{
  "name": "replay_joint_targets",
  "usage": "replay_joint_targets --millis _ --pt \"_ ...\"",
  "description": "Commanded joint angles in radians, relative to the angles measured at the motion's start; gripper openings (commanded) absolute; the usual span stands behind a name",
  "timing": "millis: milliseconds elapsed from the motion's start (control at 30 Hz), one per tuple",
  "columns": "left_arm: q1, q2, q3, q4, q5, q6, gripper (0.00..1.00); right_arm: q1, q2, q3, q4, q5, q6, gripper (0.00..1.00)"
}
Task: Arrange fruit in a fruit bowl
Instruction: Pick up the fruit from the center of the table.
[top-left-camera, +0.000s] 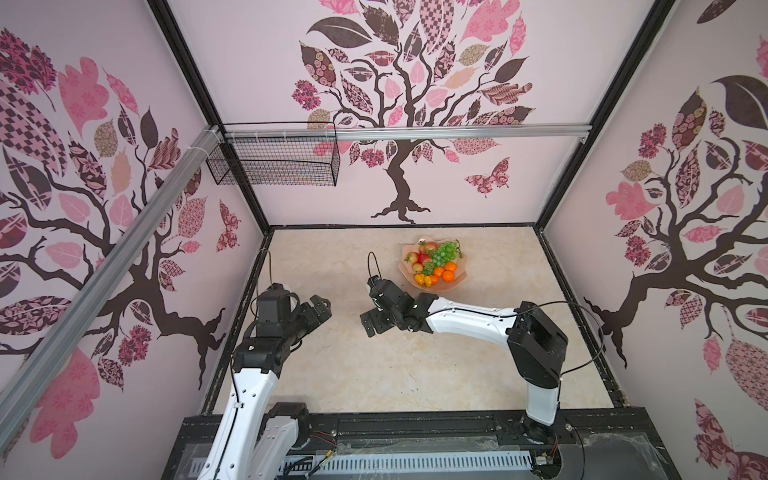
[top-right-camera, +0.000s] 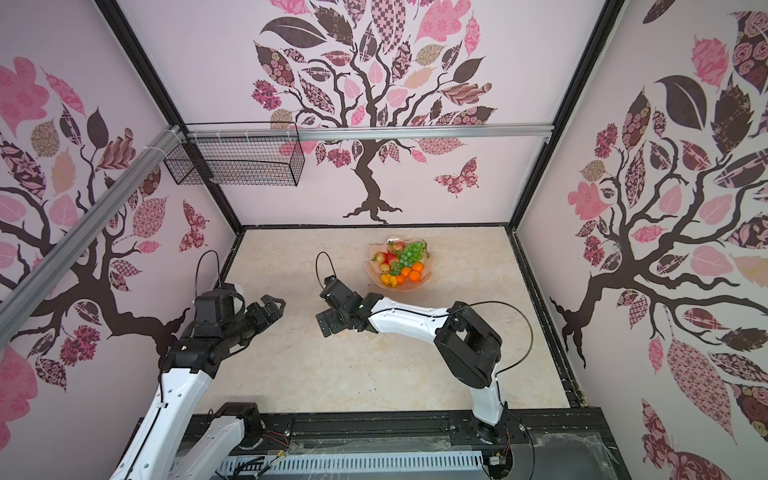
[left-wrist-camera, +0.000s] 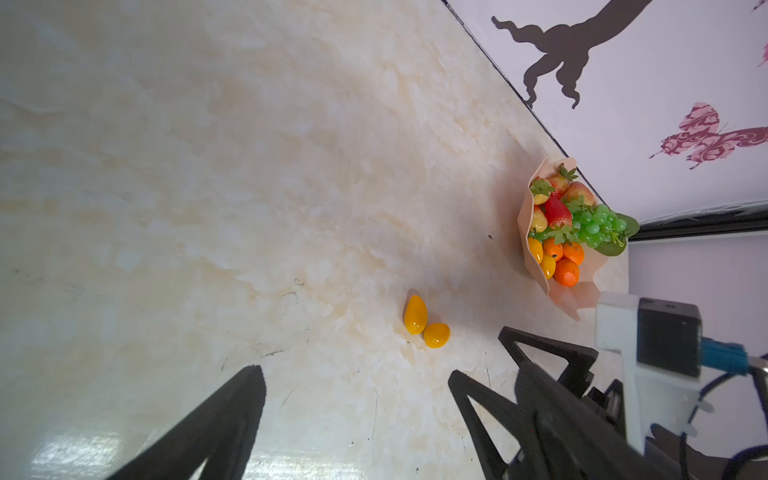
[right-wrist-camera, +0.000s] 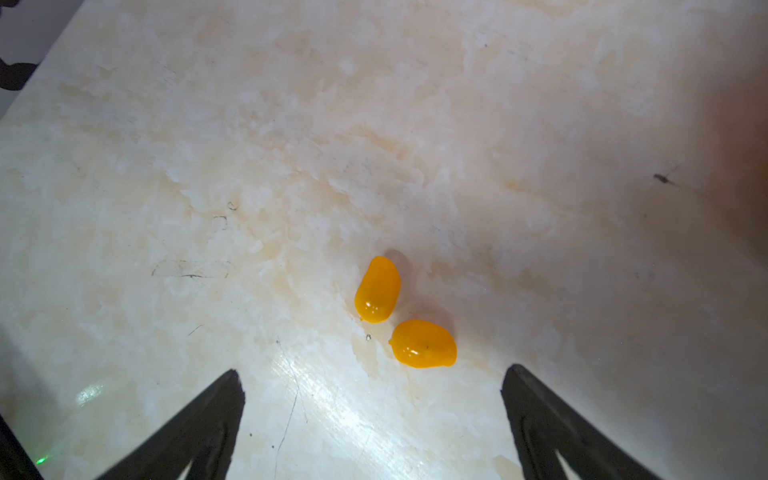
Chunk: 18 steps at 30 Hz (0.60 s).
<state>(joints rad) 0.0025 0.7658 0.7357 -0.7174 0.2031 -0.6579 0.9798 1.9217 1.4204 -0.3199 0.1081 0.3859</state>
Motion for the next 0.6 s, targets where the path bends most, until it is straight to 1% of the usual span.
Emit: replay_joint_targets --millis 0,267,333,567 --pt "0.033 0.005 -0.033 -0.004 0.100 0.011 0.98 -0.007 0.098 0.121 -0.143 -0.008 0.063 1.00" --pt "0.048 0.043 -0.063 0.050 0.171 -0.014 0.98 -0.007 0.283 0.390 -0.375 -0.018 0.088 0.99" --pt "0.052 0.047 -0.078 0.068 0.189 -0.027 0.98 -0.006 0.318 0.441 -0.402 -0.028 0.094 0.95" --pt "0.060 0.059 -0.095 0.093 0.204 -0.050 0.98 -0.006 0.419 0.593 -0.493 -0.043 0.097 0.74"
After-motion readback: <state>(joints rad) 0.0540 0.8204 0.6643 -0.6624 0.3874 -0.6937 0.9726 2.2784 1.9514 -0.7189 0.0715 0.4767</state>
